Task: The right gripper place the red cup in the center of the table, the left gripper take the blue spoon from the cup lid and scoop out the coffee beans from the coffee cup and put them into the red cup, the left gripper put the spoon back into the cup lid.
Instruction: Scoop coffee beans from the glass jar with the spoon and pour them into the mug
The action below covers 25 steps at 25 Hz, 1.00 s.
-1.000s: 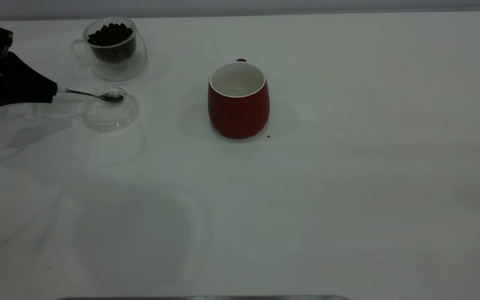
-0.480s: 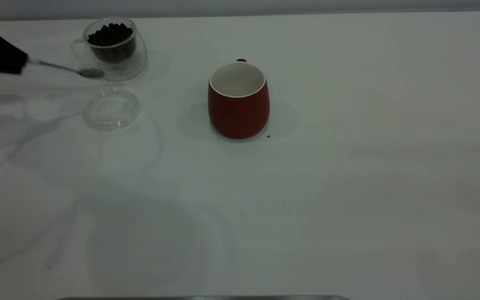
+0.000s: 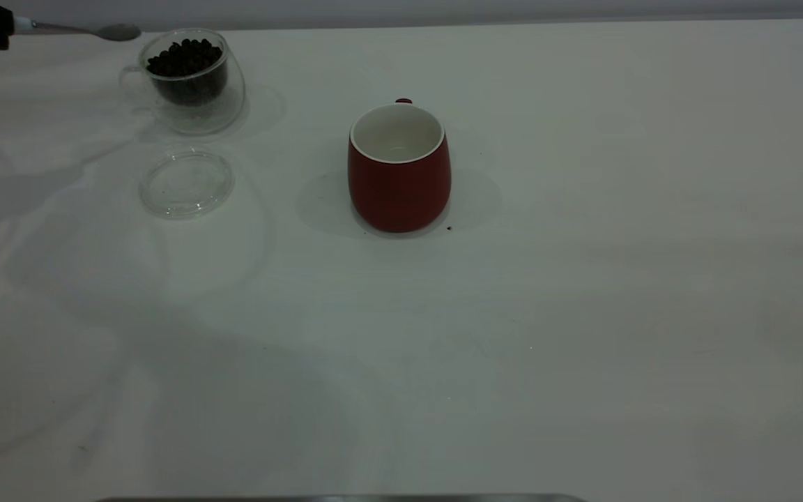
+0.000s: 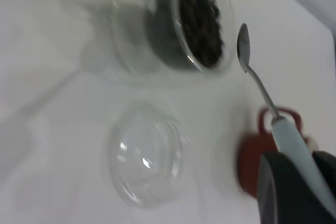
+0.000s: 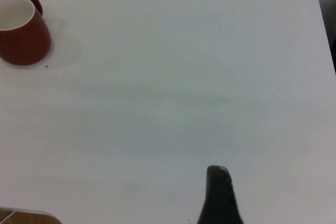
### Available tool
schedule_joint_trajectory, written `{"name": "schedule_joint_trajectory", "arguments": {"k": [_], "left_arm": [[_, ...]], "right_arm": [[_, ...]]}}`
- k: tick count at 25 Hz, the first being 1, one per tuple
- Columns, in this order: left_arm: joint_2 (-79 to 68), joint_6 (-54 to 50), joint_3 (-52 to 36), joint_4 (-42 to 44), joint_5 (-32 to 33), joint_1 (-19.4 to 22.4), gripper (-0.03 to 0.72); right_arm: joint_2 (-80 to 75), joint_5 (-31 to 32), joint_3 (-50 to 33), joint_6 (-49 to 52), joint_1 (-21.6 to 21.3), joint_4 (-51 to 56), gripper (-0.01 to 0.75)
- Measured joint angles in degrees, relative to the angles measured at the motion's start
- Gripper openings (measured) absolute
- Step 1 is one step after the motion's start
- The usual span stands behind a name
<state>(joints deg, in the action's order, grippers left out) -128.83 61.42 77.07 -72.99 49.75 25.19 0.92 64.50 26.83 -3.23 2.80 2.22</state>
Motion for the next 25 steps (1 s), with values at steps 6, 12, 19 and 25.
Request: {"name": "schedule_joint_trajectory", "arguments": {"k": [6, 12, 19, 25], "left_arm": [[-3.1, 0.1, 3.4, -0.9, -3.4, -2.9, 0.119], [-7.5, -0.3, 7.8, -1.1, -4.1, -7.1, 0.119], [-10.2, -1.4, 8.6, -2.3, -9.7, -9.2, 0.119], [-10.3, -0.6, 8.6, -3.8, -8.9, -9.3, 0.119]], "right_arm": [[0.0, 0.0, 0.0, 0.0, 0.0, 0.0, 0.586], [0.0, 0.0, 0.0, 0.0, 0.0, 0.0, 0.586], [0.0, 0.0, 0.0, 0.0, 0.0, 0.0, 0.586], [0.0, 0.0, 0.0, 0.0, 0.0, 0.0, 0.586]]}}
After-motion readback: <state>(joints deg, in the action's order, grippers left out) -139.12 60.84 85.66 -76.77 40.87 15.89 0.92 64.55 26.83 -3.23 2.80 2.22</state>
